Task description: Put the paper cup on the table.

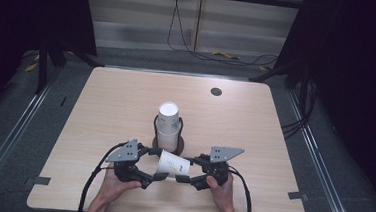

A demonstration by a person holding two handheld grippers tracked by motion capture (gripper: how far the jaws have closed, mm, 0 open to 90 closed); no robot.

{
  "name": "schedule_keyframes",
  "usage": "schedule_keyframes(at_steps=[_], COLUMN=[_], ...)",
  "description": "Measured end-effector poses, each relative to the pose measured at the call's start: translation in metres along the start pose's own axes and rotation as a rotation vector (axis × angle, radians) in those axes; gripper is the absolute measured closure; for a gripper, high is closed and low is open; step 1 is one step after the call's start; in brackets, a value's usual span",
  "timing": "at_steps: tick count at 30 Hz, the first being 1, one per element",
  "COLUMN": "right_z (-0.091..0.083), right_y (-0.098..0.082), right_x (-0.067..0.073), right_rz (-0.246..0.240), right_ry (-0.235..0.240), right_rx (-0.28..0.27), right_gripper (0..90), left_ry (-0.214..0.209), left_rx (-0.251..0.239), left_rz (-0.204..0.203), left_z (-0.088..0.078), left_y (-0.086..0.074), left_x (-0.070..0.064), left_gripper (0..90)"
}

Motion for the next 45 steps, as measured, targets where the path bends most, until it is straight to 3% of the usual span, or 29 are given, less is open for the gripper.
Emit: schedule_keyframes(at_steps=[10,16,23,29,38,43,45], right_z=[0.0021,0.0023,0.0019,0.0010,0.0034,0.0012,-0.0005], right_y=[0.0024,0.0033,0.0033,0.0021,0.0003,-0.0012,-0.0008], right_x=[0.0035,0.0040,0.0029,0.0003,-0.0029,-0.0042,-0.0042], right_rz=[-0.022,-0.031,-0.033,-0.034,-0.032,-0.019,-0.022], right_ry=[0.008,0.009,0.018,0.020,-0.028,-0.069,-0.083], right_rx=[0.029,0.037,0.040,0.035,0.032,0.003,-0.005], right_gripper=[37.3,37.1,37.3,37.0,29.8,23.3,20.7], left_ry=[-0.049,-0.057,-0.068,-0.064,-0.070,-0.017,-0.021], left_rx=[-0.010,-0.022,-0.070,-0.074,-0.072,-0.046,-0.042], left_rz=[-0.009,-0.012,-0.049,-0.054,-0.058,-0.046,-0.041], left_z=[-0.0012,-0.0003,0.0000,0.0011,0.0013,-0.0033,-0.0053], left_y=[0.0006,0.0005,0.0013,0.0006,0.0001,0.0013,0.0007], left_x=[-0.0007,-0.0004,0.0017,0.0032,0.0041,0.0057,0.0067], left_gripper=[22.0,21.1,24.1,25.9,29.1,28.1,28.1])
Point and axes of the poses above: each handheld gripper's, and its own axes: z roughly forward along the jaws, y roughly out of its top, x roughly to its left, the point moved 2 cm from there along z, roughly forward along the jaws, and after that the axes turned 14 degrees about z, right-handed, at the moved point
